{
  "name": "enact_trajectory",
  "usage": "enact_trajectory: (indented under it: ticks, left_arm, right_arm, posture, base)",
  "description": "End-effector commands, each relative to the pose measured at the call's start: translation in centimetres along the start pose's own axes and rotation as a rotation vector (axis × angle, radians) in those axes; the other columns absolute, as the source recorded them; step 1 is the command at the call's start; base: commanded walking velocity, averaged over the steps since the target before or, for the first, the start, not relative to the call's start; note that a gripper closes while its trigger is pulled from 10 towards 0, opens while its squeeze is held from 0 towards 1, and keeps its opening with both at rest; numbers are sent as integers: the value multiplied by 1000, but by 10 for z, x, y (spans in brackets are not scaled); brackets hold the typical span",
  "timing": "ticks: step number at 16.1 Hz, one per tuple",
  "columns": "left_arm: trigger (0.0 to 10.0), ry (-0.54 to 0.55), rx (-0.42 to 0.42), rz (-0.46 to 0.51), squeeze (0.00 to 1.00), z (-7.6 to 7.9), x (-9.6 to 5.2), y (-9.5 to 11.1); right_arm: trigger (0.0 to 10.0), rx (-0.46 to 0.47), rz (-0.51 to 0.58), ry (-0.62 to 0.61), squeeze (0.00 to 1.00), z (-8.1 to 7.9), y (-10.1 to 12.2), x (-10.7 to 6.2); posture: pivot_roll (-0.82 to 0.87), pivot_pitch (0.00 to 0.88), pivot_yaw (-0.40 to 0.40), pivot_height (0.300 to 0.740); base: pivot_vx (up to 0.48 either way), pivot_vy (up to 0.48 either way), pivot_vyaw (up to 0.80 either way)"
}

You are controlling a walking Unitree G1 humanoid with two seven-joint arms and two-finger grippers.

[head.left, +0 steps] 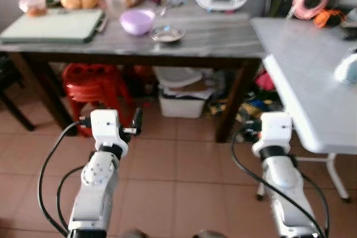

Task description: Setting the table

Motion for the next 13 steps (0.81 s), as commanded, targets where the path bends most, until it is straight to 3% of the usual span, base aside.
enact_trajectory:
  ticks: [1, 3, 13]
  left_arm:
    - [10000, 20, 11, -4, 0, -8, 0, 1]
    - [10000, 24, 12, -1, 0, -10, 1, 2]
    - [10000, 6, 9, -14, 0, -5, -1, -1]
  right_arm:
    - [10000, 26, 1, 19, 0, -8, 1, 2]
    - [10000, 106, -31, -38, 0, -3, -2, 2]
    - [10000, 88, -29, -65, 0, 3, -1, 3]
  posture:
    - [-3, 0, -14, 740]
    - [-5, 0, -11, 740]
    - [-5, 0, -3, 740]
  base:
    - [0, -461, 0]
    - [0, -461, 0]
    - [0, -461, 0]
Point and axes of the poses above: a point about 5 cm out from each wrist's last joint towards the gripper, its own x axis pointing out of the wrist towards the gripper, its own y axis along the axis of the wrist's last joint, z = x × y, the point moved 5 cm from there along x, pointing out of the wrist towards the gripper, and after that the axes turned 3 degrees about x, right-handed, at the moved point
